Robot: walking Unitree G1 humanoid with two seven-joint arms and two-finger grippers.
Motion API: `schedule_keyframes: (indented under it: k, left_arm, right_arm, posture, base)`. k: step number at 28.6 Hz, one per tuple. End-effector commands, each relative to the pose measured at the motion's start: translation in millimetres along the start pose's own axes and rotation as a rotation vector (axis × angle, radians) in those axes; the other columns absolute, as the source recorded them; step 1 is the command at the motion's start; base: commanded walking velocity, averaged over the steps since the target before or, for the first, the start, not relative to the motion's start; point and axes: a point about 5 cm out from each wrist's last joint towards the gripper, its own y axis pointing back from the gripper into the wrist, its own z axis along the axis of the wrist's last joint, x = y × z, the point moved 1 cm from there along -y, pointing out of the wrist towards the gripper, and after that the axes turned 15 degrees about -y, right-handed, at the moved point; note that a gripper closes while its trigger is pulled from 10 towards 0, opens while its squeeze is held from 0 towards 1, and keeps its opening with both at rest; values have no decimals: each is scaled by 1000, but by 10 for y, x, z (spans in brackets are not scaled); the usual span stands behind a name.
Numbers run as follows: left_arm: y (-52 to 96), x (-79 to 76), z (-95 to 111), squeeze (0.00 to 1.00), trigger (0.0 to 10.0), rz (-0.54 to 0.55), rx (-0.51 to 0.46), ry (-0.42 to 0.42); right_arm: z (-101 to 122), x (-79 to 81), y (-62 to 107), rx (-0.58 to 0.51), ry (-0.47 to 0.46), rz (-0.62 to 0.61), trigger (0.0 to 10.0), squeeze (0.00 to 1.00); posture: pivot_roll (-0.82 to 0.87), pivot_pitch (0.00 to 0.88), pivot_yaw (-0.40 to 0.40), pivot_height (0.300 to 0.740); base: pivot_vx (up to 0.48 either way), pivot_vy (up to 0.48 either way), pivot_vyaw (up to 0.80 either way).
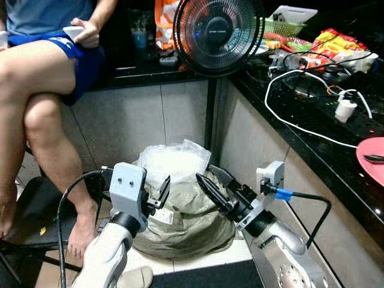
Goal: Kitchen organization
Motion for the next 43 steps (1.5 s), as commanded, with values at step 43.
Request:
schedule_keyframes:
  k: [43]
  left_arm:
    - [-52,34,-57,0,10000,31,29,-25]
  right_arm:
    - [278,228,-390,-28,0,81,10000,0]
  posture:
    - [-2,0,28,740]
  base:
    - [93,0,-595]
